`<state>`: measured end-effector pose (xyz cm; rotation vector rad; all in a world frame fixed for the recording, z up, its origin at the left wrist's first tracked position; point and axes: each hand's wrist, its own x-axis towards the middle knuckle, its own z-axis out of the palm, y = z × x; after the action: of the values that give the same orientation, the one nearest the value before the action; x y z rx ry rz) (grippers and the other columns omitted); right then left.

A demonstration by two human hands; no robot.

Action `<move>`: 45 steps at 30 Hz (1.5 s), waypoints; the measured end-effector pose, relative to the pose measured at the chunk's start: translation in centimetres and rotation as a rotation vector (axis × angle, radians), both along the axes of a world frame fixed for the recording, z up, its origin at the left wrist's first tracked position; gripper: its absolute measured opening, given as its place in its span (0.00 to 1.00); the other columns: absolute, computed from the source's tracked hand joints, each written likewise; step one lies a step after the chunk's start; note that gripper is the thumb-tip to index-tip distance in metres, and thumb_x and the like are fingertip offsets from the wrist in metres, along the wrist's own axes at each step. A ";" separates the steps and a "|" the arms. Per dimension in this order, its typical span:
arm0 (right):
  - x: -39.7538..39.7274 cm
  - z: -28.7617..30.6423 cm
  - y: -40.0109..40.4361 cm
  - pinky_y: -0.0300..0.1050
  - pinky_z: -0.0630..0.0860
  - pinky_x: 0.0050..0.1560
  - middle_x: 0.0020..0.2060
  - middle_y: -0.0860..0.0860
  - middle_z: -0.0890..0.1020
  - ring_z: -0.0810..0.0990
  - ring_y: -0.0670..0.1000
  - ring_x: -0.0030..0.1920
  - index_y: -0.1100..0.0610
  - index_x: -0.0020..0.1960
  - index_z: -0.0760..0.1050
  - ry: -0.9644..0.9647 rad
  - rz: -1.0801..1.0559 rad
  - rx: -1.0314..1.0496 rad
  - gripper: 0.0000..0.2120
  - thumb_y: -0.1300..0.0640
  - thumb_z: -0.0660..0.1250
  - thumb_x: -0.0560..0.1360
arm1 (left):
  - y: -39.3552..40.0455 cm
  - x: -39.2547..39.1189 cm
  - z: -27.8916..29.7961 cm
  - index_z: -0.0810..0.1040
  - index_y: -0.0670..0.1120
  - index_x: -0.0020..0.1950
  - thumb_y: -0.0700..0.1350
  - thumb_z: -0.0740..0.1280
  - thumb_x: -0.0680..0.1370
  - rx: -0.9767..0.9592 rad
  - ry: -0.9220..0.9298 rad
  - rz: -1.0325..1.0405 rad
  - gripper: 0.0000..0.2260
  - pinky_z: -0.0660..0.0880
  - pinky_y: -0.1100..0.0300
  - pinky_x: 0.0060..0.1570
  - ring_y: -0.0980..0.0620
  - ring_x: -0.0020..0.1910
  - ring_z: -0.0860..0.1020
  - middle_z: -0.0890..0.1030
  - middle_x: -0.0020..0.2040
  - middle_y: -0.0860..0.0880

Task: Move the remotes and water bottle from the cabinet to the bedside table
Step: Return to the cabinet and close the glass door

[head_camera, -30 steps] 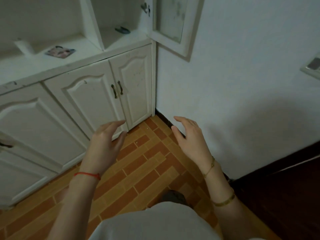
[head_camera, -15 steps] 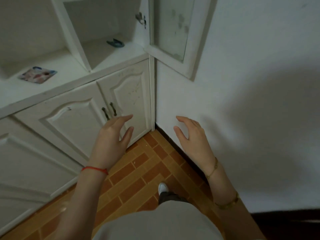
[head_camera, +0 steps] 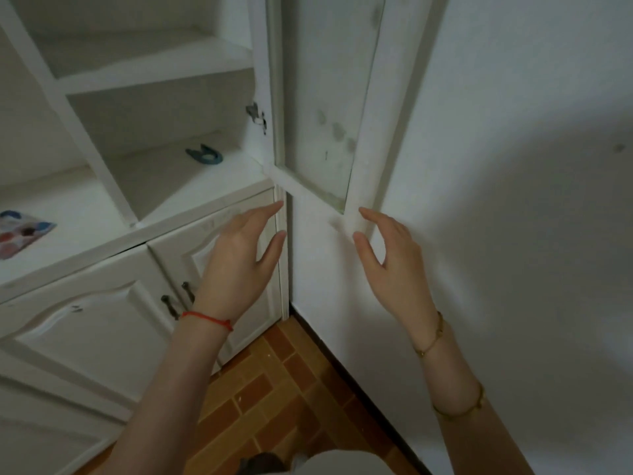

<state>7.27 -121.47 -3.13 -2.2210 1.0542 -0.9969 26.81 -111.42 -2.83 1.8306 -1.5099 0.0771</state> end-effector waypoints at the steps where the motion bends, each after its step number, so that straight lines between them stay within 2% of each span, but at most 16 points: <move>1: 0.3 0.6 -0.7 0.16 0.55 0.61 0.62 0.44 0.74 0.68 0.41 0.65 0.54 0.71 0.71 -0.016 -0.015 -0.011 0.18 0.53 0.61 0.81 | -1.1 0.1 0.6 0.71 0.45 0.71 0.46 0.63 0.80 -0.021 -0.006 -0.017 0.19 0.62 0.71 0.65 0.51 0.65 0.74 0.78 0.65 0.47; 3: 0.8 1.8 -2.1 0.22 0.56 0.64 0.65 0.45 0.74 0.69 0.43 0.67 0.53 0.72 0.70 -0.039 -0.043 -0.023 0.19 0.53 0.61 0.82 | -3.4 0.3 2.0 0.71 0.45 0.71 0.46 0.64 0.80 -0.060 -0.015 -0.056 0.19 0.62 0.71 0.65 0.51 0.64 0.74 0.78 0.65 0.47; 6: 1.5 4.0 -3.9 0.39 0.63 0.71 0.69 0.46 0.73 0.69 0.47 0.70 0.53 0.73 0.68 -0.094 -0.093 -0.052 0.20 0.53 0.60 0.82 | -6.9 0.4 4.6 0.70 0.45 0.72 0.46 0.63 0.80 -0.116 -0.022 -0.113 0.19 0.63 0.68 0.65 0.51 0.65 0.74 0.77 0.66 0.47; 8: 2.1 5.6 -5.5 0.48 0.67 0.72 0.68 0.48 0.73 0.71 0.49 0.69 0.54 0.72 0.68 -0.174 -0.129 -0.099 0.20 0.54 0.62 0.81 | -9.2 0.4 6.8 0.71 0.45 0.71 0.46 0.63 0.80 -0.179 -0.036 -0.158 0.19 0.62 0.71 0.66 0.52 0.66 0.74 0.77 0.66 0.47; 11: 2.9 7.9 -8.2 0.54 0.71 0.68 0.67 0.52 0.75 0.74 0.52 0.67 0.59 0.72 0.68 -0.285 -0.176 -0.217 0.21 0.56 0.63 0.80 | -12.2 0.2 10.0 0.69 0.45 0.72 0.46 0.63 0.80 -0.277 -0.041 -0.207 0.20 0.60 0.74 0.66 0.54 0.66 0.72 0.75 0.67 0.48; 14: 3.7 10.2 -10.6 0.55 0.70 0.70 0.70 0.53 0.72 0.72 0.53 0.70 0.61 0.74 0.64 -0.380 -0.180 -0.269 0.23 0.57 0.62 0.81 | -15.0 -0.1 12.2 0.66 0.45 0.74 0.47 0.62 0.81 -0.327 -0.018 -0.249 0.22 0.63 0.62 0.70 0.52 0.69 0.70 0.72 0.71 0.48; 16: 4.3 11.4 -11.8 0.55 0.68 0.72 0.72 0.52 0.70 0.69 0.53 0.72 0.61 0.75 0.61 -0.421 -0.180 -0.287 0.24 0.57 0.60 0.82 | -16.6 -0.2 12.9 0.64 0.44 0.75 0.47 0.61 0.81 -0.333 -0.021 -0.277 0.23 0.62 0.57 0.73 0.50 0.72 0.67 0.69 0.73 0.47; 21: 5.6 13.5 -13.9 0.54 0.64 0.75 0.75 0.54 0.66 0.66 0.53 0.74 0.59 0.78 0.58 -0.404 -0.186 -0.204 0.24 0.55 0.55 0.84 | -18.9 -0.7 12.3 0.59 0.44 0.77 0.49 0.58 0.82 -0.258 -0.014 -0.316 0.25 0.53 0.59 0.75 0.50 0.77 0.59 0.61 0.77 0.46; 25: 6.5 14.4 -14.0 0.49 0.65 0.74 0.73 0.54 0.71 0.70 0.51 0.72 0.59 0.76 0.62 -0.419 -0.147 -0.120 0.22 0.54 0.53 0.84 | -20.0 -1.2 11.7 0.56 0.44 0.78 0.48 0.57 0.83 -0.193 -0.015 -0.331 0.25 0.48 0.63 0.74 0.49 0.78 0.56 0.57 0.79 0.46; 27: 6.8 14.3 -14.0 0.50 0.67 0.73 0.71 0.54 0.73 0.71 0.52 0.71 0.59 0.75 0.64 -0.448 -0.150 -0.118 0.21 0.55 0.53 0.84 | -20.3 -1.4 11.4 0.55 0.45 0.79 0.48 0.56 0.83 -0.168 0.005 -0.329 0.25 0.47 0.65 0.72 0.48 0.78 0.56 0.56 0.79 0.47; 31: 6.9 13.7 -13.7 0.52 0.69 0.71 0.69 0.54 0.75 0.73 0.51 0.70 0.59 0.74 0.66 -0.459 -0.138 -0.140 0.20 0.55 0.53 0.84 | -19.9 -1.5 10.9 0.55 0.47 0.79 0.48 0.56 0.82 -0.182 0.018 -0.329 0.25 0.49 0.62 0.74 0.49 0.78 0.55 0.54 0.80 0.48; 33: 6.9 13.5 -13.1 0.47 0.69 0.72 0.70 0.52 0.74 0.73 0.49 0.69 0.59 0.73 0.67 -0.458 -0.105 -0.162 0.19 0.55 0.53 0.84 | -19.1 -1.6 10.5 0.54 0.48 0.79 0.49 0.57 0.82 -0.200 0.042 -0.324 0.26 0.49 0.63 0.73 0.51 0.78 0.53 0.53 0.80 0.50; 36: 7.1 13.1 -11.7 0.28 0.64 0.68 0.67 0.47 0.74 0.71 0.41 0.67 0.58 0.73 0.67 -0.438 -0.062 -0.243 0.18 0.58 0.53 0.84 | -17.7 -1.5 10.0 0.53 0.50 0.79 0.50 0.57 0.82 -0.243 0.091 -0.303 0.26 0.51 0.63 0.74 0.56 0.78 0.52 0.52 0.80 0.54; 37: 7.3 12.9 -11.3 0.28 0.63 0.69 0.68 0.48 0.73 0.70 0.42 0.68 0.59 0.74 0.66 -0.425 -0.053 -0.270 0.19 0.58 0.54 0.84 | -17.1 -1.5 9.8 0.53 0.50 0.79 0.50 0.57 0.82 -0.262 0.098 -0.292 0.27 0.51 0.63 0.75 0.58 0.78 0.52 0.53 0.80 0.54; 41: 8.6 11.7 -9.7 0.44 0.60 0.76 0.75 0.52 0.67 0.64 0.48 0.76 0.61 0.77 0.61 -0.357 0.065 -0.387 0.22 0.58 0.52 0.84 | -14.2 -0.6 9.1 0.53 0.47 0.79 0.49 0.60 0.81 -0.328 0.090 -0.241 0.28 0.52 0.63 0.76 0.61 0.77 0.52 0.54 0.80 0.53; 45: 10.5 11.2 -7.7 0.43 0.54 0.78 0.78 0.51 0.60 0.56 0.48 0.79 0.62 0.78 0.55 -0.304 0.222 -0.443 0.24 0.56 0.49 0.84 | -11.3 1.4 8.5 0.54 0.46 0.79 0.49 0.63 0.79 -0.371 0.086 -0.172 0.31 0.61 0.51 0.74 0.57 0.77 0.57 0.57 0.79 0.52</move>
<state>17.79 -129.20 8.08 -2.3497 0.4720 -1.5168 28.17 -122.76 5.64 1.3909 -1.4743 0.1806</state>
